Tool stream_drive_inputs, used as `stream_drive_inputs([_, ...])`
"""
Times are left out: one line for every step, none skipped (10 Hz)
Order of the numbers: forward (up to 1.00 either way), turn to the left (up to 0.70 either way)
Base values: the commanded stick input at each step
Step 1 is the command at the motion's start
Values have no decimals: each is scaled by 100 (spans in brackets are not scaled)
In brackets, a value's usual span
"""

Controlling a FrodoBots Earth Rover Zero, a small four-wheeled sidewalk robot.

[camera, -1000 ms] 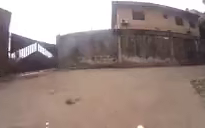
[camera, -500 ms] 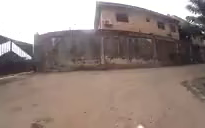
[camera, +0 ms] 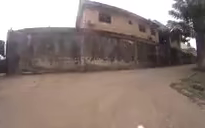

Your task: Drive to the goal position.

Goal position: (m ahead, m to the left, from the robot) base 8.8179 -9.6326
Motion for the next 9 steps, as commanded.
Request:
stream_drive_inputs([100, -27])
stream_drive_inputs([100, -23])
stream_drive_inputs([100, -4])
stream_drive_inputs([100, 0])
stream_drive_inputs([100, 0])
stream_drive_inputs([100, 0])
stream_drive_inputs([100, 0])
stream_drive_inputs([100, -6])
stream_drive_inputs([100, -25])
